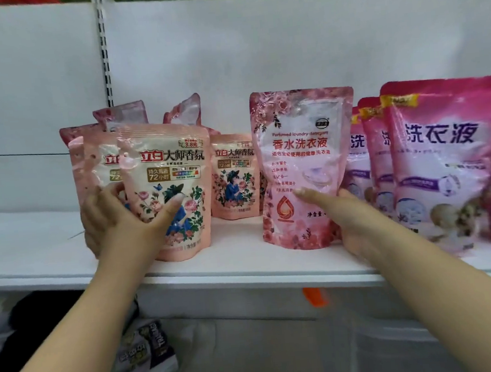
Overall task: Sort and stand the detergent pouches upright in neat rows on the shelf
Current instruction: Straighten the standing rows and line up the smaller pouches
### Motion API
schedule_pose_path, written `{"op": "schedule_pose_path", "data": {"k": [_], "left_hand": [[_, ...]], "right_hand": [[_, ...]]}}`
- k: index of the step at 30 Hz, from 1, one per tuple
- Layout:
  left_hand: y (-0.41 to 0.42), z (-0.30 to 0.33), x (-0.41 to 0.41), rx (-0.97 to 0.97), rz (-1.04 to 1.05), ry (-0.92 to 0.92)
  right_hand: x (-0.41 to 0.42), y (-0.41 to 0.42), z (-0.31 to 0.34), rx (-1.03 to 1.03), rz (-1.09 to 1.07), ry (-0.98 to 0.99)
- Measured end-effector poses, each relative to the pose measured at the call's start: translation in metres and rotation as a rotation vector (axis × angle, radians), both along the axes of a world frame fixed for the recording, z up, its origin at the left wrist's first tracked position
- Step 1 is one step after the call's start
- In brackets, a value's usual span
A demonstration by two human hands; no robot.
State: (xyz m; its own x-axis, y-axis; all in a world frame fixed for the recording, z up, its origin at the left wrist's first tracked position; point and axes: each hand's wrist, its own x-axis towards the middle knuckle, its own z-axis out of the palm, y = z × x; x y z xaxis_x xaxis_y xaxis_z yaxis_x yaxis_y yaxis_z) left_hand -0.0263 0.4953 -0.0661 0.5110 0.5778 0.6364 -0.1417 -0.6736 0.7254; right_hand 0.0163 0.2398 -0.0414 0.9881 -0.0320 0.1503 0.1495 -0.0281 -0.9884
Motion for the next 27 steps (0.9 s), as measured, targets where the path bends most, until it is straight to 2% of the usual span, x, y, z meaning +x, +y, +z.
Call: {"op": "schedule_pose_path", "data": {"k": [7,11,14,16,19,23,25,27], "left_hand": [[0.001,-0.002,0.003,0.073,0.015,0.051],[0.001,-0.004,0.002,0.08,-0.001,0.046],[-0.001,-0.003,-0.003,0.019,-0.043,-0.024],[-0.002,-0.004,-0.006,-0.049,-0.069,-0.139],[0.005,-0.005,-0.006,-0.202,-0.137,-0.269],[0.014,0.002,-0.013,-0.474,-0.381,-0.233],[0.017,0.008,-0.021,-0.51,-0.46,-0.219],[0.024,0.013,-0.025,-0.455,-0.5,-0.201]], "right_hand": [[-0.02,-0.009,-0.001,-0.017,-0.107,-0.038],[-0.035,-0.014,0.006,-0.1,-0.175,-0.056],[-0.063,0.001,0.011,-0.137,-0.301,-0.244],[-0.082,0.019,0.008,-0.163,-0.336,-0.388],[-0.093,0.062,0.008,-0.182,-0.143,-0.403],[-0.068,0.117,0.019,-0.117,0.145,-0.19],[-0.053,0.131,0.016,-0.098,0.214,-0.09],[-0.039,0.142,0.013,-0.132,0.218,-0.049]]}}
